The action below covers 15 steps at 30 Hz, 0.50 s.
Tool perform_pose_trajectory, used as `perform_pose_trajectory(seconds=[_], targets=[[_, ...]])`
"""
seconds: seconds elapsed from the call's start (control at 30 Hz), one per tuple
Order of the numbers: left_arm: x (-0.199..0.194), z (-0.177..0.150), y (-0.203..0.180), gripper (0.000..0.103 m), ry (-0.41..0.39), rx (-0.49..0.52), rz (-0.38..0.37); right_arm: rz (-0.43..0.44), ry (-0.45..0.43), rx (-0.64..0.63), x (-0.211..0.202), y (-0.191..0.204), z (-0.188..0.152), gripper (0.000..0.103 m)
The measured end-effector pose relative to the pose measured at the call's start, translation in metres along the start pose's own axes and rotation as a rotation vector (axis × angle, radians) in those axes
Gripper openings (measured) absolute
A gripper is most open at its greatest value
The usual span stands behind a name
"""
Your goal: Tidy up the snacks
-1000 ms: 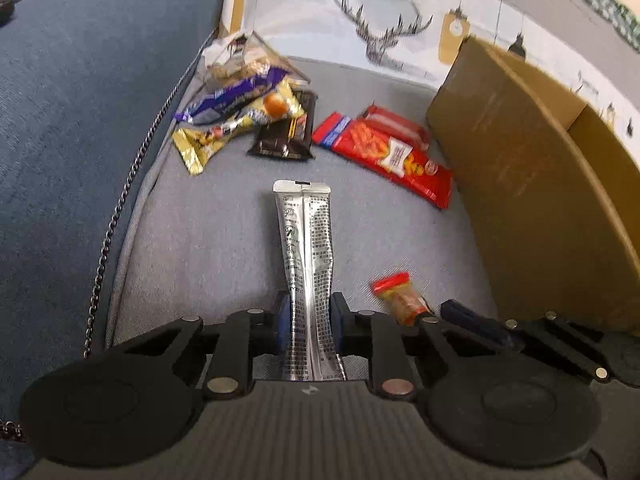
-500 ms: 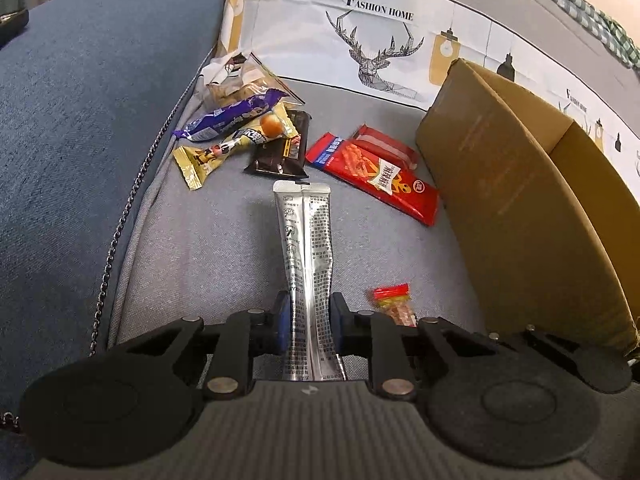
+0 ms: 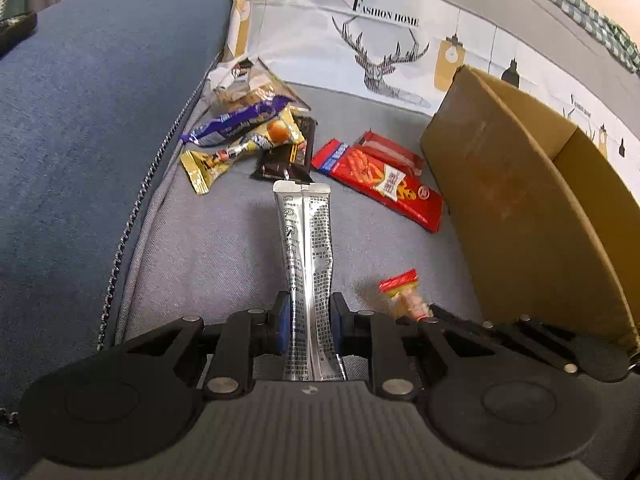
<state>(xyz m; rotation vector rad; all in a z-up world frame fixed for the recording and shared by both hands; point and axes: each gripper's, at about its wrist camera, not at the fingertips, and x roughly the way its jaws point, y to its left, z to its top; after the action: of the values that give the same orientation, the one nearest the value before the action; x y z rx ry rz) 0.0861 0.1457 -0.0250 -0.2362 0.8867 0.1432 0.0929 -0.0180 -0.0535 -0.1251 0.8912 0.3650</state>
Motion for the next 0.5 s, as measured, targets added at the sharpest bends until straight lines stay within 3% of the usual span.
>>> perform_pose_trajectory(seconds=[0.27,0.5], targets=[[-0.035,0.006,-0.001,0.022,-0.078,-0.044,-0.051,-0.016,-0.104,-0.008,-0.034,0.002,0.014,0.017],[-0.092,0.018,-0.022,0.022,-0.197,-0.023,-0.112,-0.04,-0.249,0.076,-0.082,-0.021,0.037,0.017]])
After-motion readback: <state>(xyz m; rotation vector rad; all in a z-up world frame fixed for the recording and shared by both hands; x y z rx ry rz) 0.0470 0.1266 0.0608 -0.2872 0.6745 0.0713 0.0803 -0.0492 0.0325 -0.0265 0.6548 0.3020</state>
